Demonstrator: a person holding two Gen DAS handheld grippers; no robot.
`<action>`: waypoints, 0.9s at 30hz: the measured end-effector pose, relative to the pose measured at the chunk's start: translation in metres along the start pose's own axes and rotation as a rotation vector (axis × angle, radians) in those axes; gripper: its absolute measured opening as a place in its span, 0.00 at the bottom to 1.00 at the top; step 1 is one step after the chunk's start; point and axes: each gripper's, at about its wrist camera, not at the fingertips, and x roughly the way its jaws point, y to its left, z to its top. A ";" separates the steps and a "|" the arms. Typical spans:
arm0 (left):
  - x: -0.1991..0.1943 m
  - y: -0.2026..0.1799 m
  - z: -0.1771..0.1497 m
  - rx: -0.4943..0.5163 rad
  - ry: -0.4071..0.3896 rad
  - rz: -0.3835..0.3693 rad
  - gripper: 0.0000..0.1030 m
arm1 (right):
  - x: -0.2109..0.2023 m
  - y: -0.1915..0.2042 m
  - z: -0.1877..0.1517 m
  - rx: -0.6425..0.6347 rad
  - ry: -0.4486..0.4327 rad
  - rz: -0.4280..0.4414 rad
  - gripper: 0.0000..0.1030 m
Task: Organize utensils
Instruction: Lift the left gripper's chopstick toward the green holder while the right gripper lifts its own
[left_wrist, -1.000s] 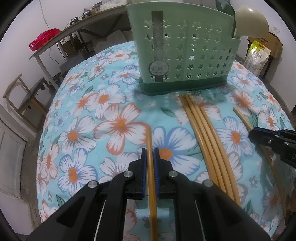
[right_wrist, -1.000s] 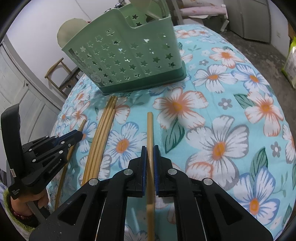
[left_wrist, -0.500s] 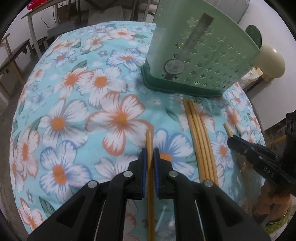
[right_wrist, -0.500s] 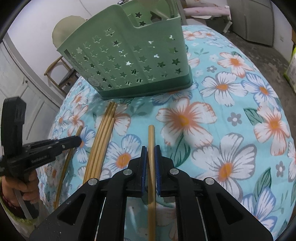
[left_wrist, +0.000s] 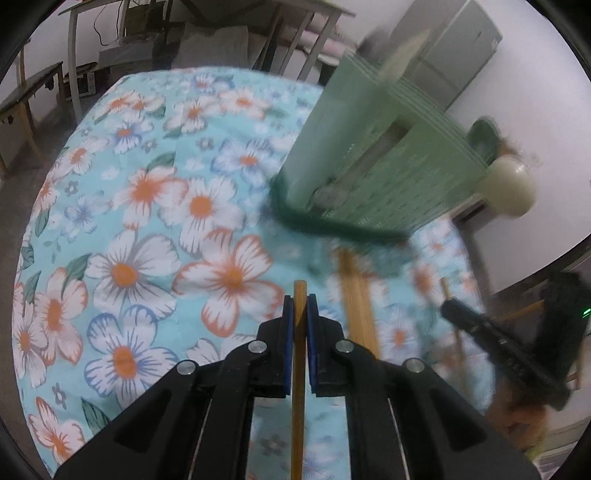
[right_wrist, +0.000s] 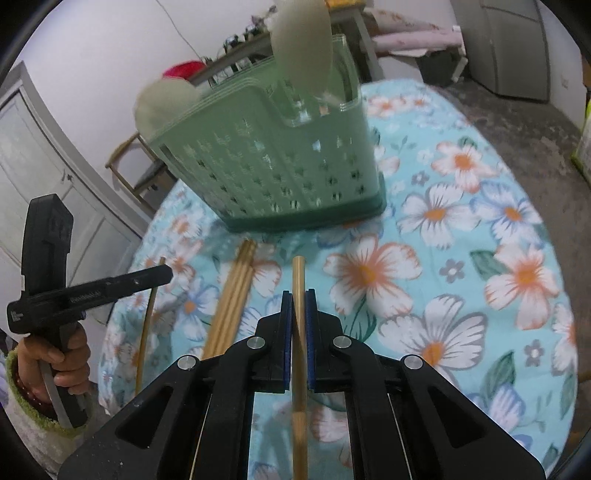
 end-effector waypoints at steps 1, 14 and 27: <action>-0.008 -0.001 0.002 -0.011 -0.016 -0.021 0.06 | -0.004 0.001 0.001 -0.003 -0.011 0.003 0.05; -0.137 -0.059 0.045 0.093 -0.353 -0.232 0.06 | -0.045 0.010 0.012 -0.022 -0.125 0.022 0.05; -0.179 -0.123 0.112 0.256 -0.778 -0.156 0.06 | -0.051 0.011 0.011 -0.024 -0.140 0.024 0.05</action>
